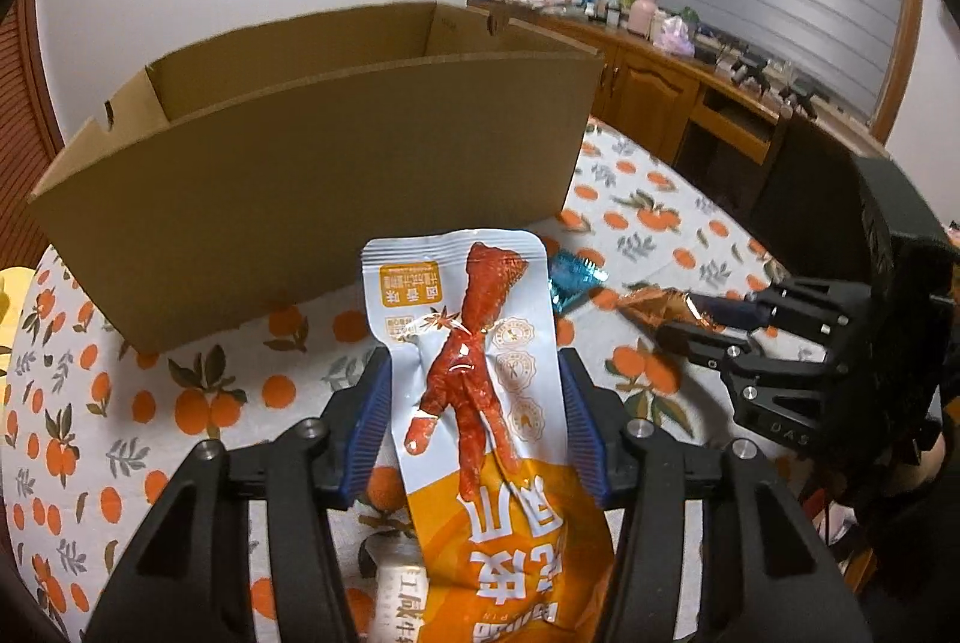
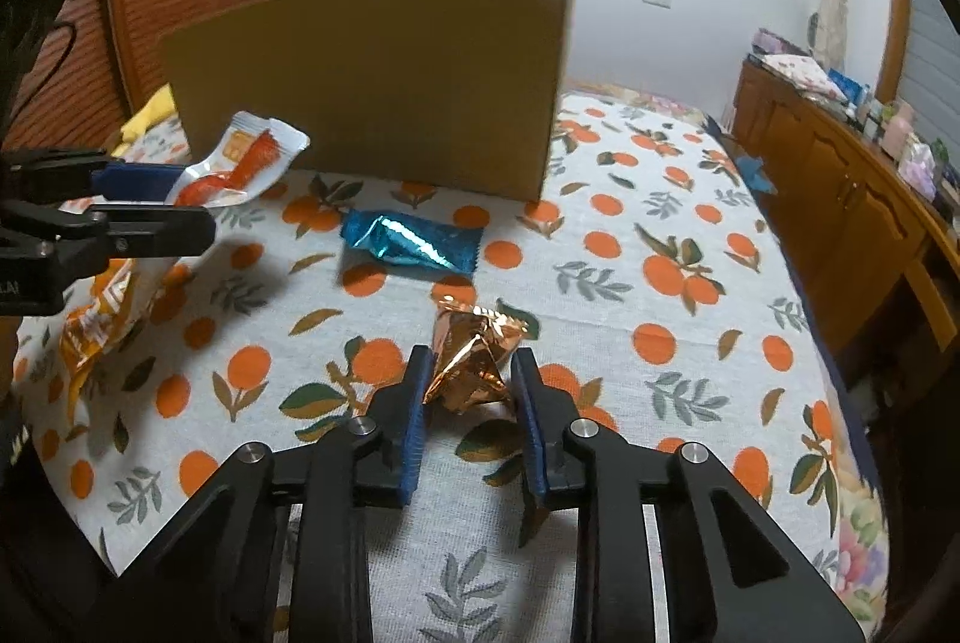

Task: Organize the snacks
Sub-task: 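Grasp copper foil candy with right tool while left tool grasps chicken-feet pouch, then lift both snacks and carry them over the open box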

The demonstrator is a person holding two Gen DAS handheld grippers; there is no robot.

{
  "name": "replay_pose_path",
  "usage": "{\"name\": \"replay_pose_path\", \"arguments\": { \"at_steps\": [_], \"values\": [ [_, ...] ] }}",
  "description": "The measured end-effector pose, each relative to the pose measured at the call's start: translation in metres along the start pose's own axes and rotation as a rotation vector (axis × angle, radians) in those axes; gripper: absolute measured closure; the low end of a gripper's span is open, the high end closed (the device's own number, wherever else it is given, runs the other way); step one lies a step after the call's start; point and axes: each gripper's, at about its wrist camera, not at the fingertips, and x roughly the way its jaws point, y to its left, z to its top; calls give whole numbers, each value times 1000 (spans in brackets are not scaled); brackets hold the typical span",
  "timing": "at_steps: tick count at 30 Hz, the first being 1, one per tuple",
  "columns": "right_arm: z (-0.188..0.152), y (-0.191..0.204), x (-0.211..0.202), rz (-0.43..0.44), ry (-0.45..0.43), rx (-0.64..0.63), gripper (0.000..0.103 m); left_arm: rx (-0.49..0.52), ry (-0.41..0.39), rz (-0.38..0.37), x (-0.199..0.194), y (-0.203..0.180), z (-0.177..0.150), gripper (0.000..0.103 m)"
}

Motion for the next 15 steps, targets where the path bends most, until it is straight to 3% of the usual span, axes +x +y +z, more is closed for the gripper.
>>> {"name": "replay_pose_path", "arguments": {
  "at_steps": [15],
  "values": [
    [26, -15, -35, 47, -84, 20, 80, -55, -112, -76, -34, 15, 33, 50]
  ]
}}
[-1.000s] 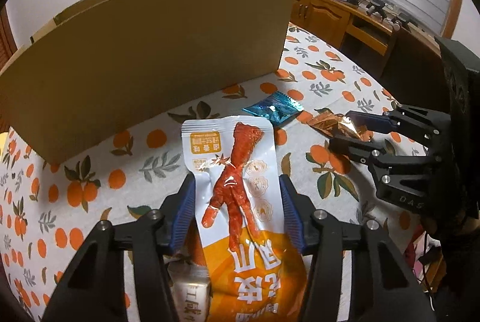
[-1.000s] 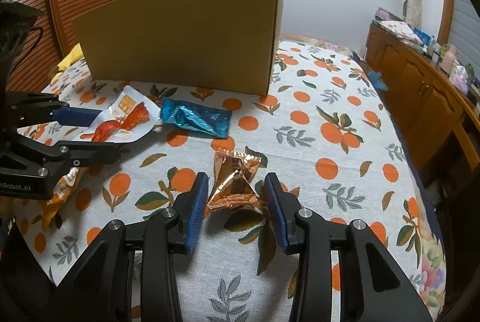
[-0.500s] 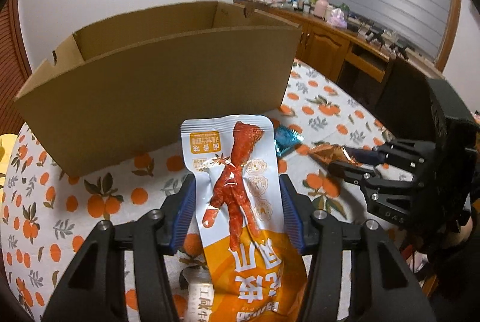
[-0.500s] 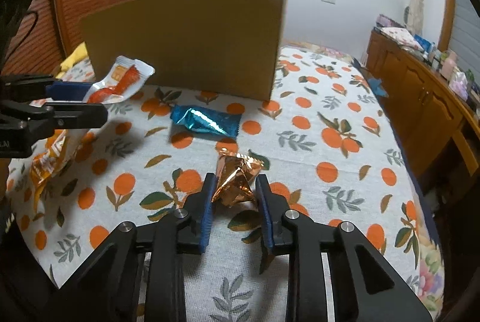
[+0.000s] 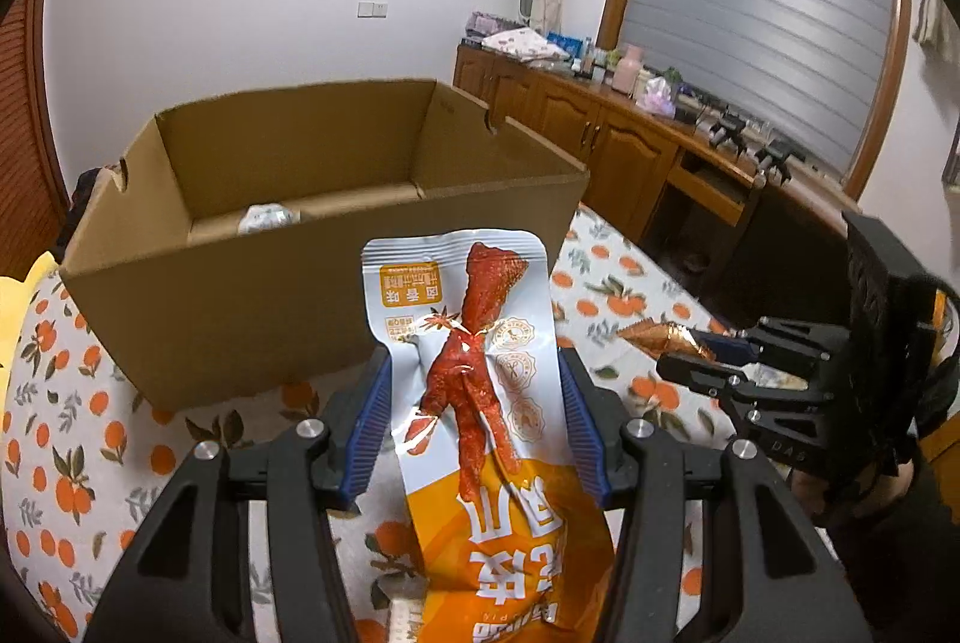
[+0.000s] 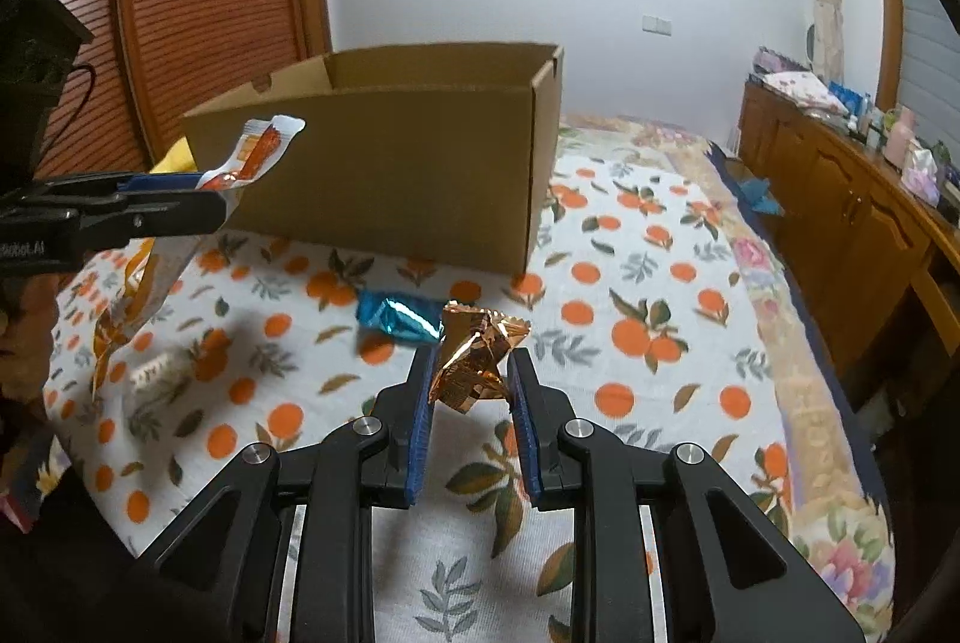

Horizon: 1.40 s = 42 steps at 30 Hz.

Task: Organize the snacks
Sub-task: 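Lift both snacks and carry them over the open box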

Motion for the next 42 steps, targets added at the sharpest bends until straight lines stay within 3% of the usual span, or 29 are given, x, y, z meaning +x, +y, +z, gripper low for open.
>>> {"name": "replay_pose_path", "arguments": {
  "at_steps": [10, 21, 31, 42],
  "values": [
    [32, 7, -12, 35, -66, -52, 80, 10, -88, 12, -20, 23, 35, 50],
    [84, 21, -12, 86, -127, -119, 80, 11, -140, 94, -31, 68, 70, 50],
    [120, 17, 12, 90, -141, -138, 80, -5, -166, 161, -14, 107, 93, 50],
    [151, 19, 46, 105, -134, -161, 80, -2, -149, 185, 10, 127, 115, 49]
  ]
}}
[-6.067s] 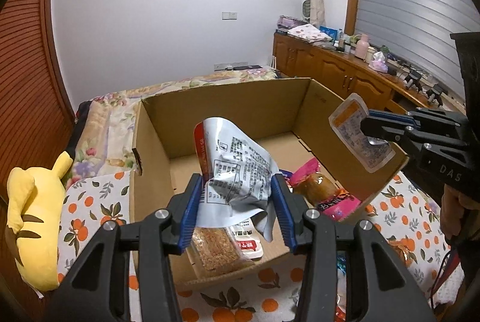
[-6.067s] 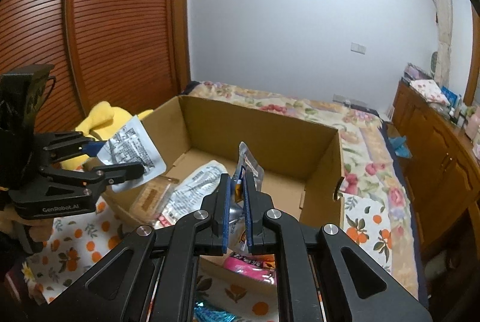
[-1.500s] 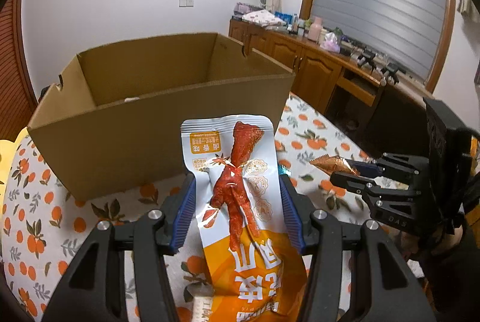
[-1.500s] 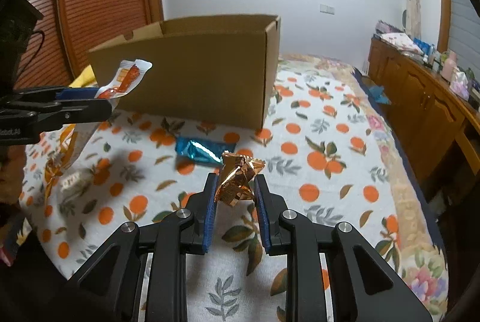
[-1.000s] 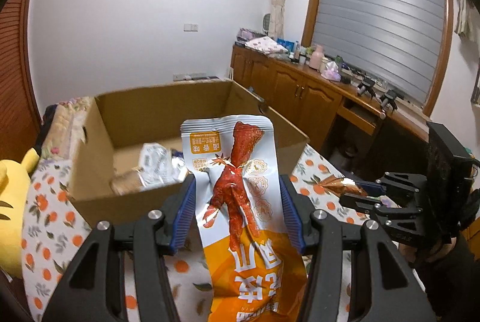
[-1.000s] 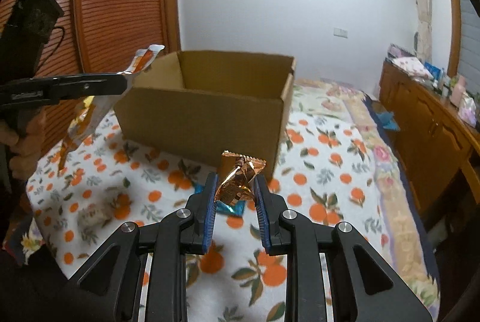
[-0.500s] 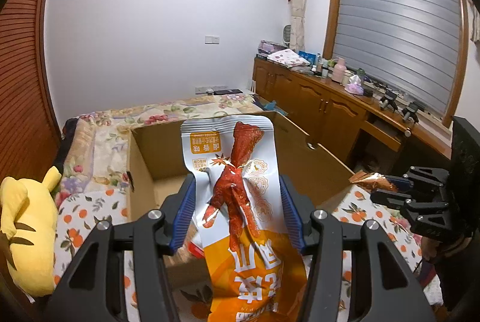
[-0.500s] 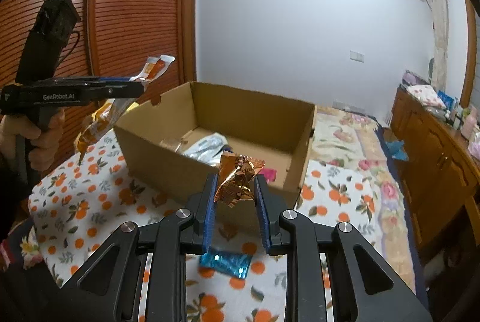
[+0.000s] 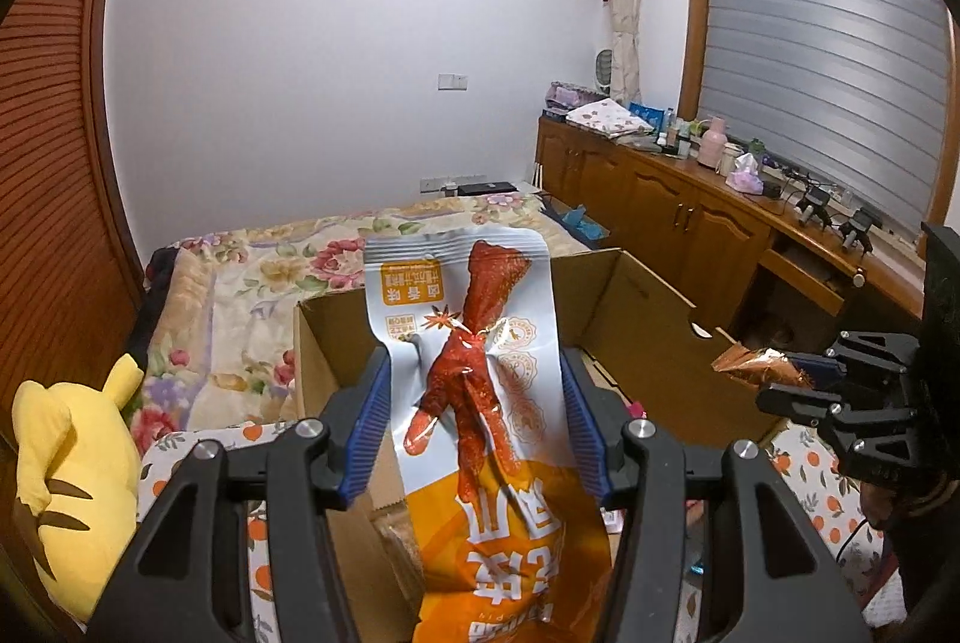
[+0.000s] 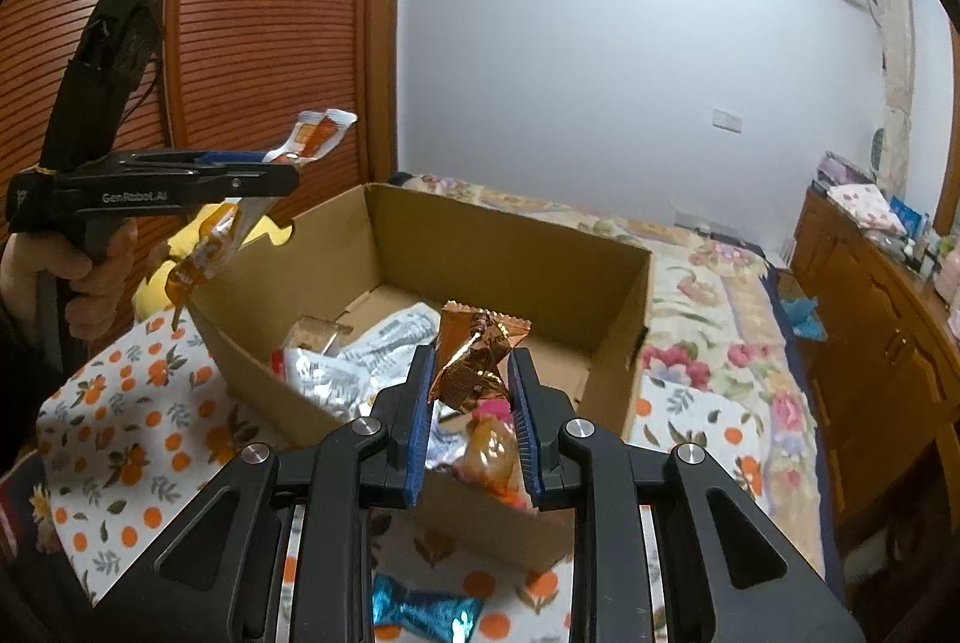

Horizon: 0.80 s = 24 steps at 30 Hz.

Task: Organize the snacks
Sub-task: 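Lift both snacks and carry them over the open box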

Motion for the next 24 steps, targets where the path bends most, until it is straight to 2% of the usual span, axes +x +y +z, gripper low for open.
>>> {"name": "replay_pose_path", "arguments": {
  "at_steps": [4, 15, 24],
  "values": [
    [5, 0, 20, 18, 17, -2, 80, -8, 0, 27, 9, 3, 1, 49],
    [5, 6, 53, 31, 70, -23, 79, -14, 32, 41, 25, 7, 0, 48],
    [2, 7, 60, 42, 89, 4, 73, -21, 49, 61, 26, 9, -4, 41]
  ]
}}
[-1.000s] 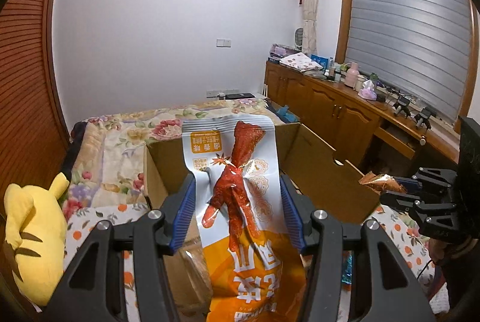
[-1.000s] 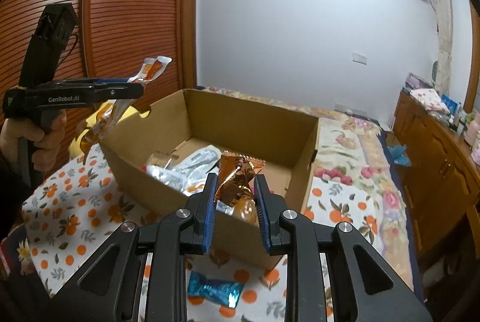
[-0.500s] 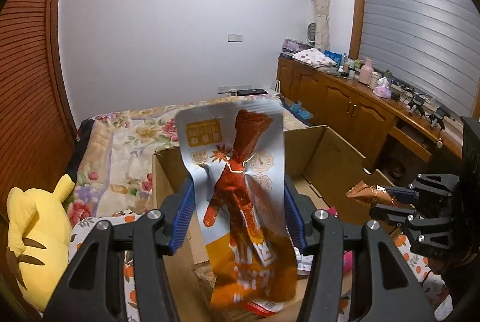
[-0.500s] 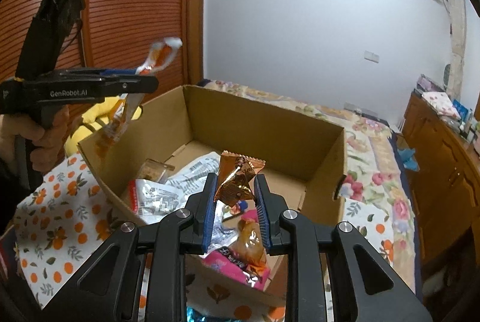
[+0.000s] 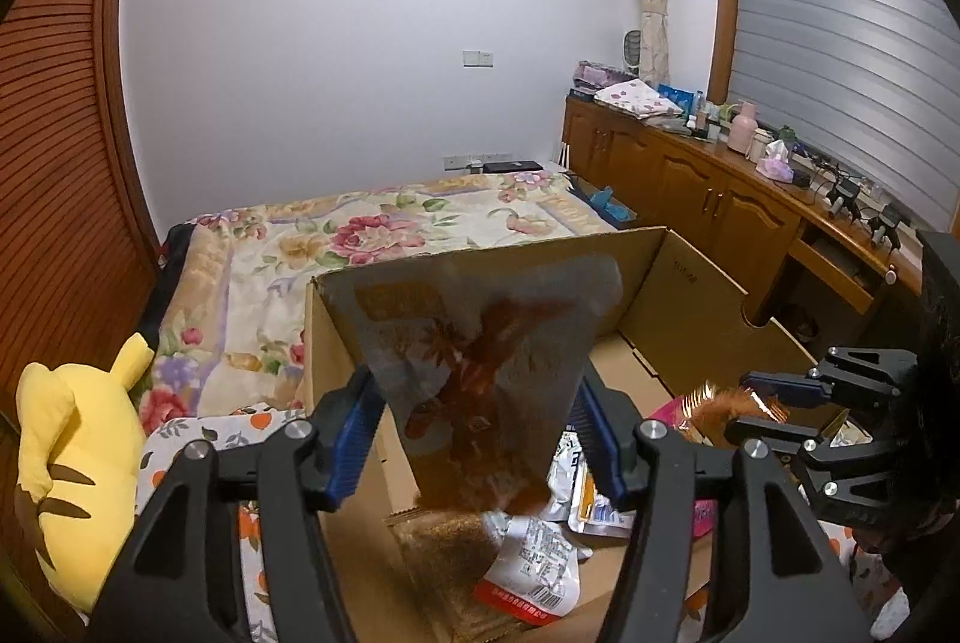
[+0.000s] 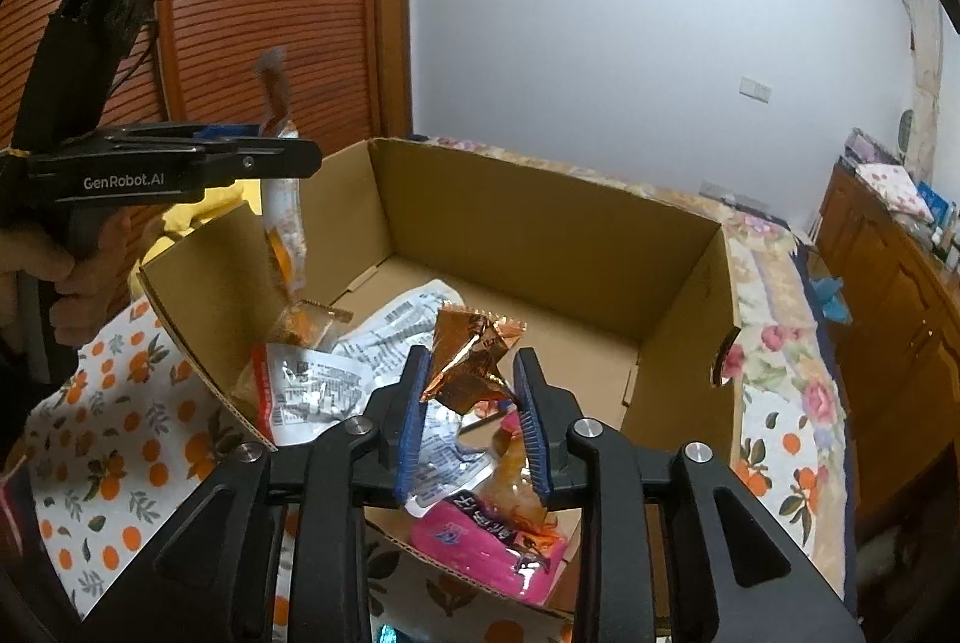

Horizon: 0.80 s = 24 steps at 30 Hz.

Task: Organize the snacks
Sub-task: 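Lift both snacks and carry them over the open box, then open both tools to drop the snacks into the box, then lower right tool onto blue foil candy while left tool moves toward clear packet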

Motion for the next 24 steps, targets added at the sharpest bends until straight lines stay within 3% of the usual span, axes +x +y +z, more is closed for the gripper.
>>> {"name": "replay_pose_path", "arguments": {
  "at_steps": [7, 9, 24],
  "values": [
    [1, 4, -9, -13, -1, -2, 66, 12, -14, 7, -10, -5, 2, 25],
    [2, 6, -14, -17, -7, -6, 60, 20, -9, 3, -13, -7, 3, 24],
    [-12, 22, -64, -38, -37, 27, 49, 48, -57, 5, -70, -28, -8, 21]
  ]
}}
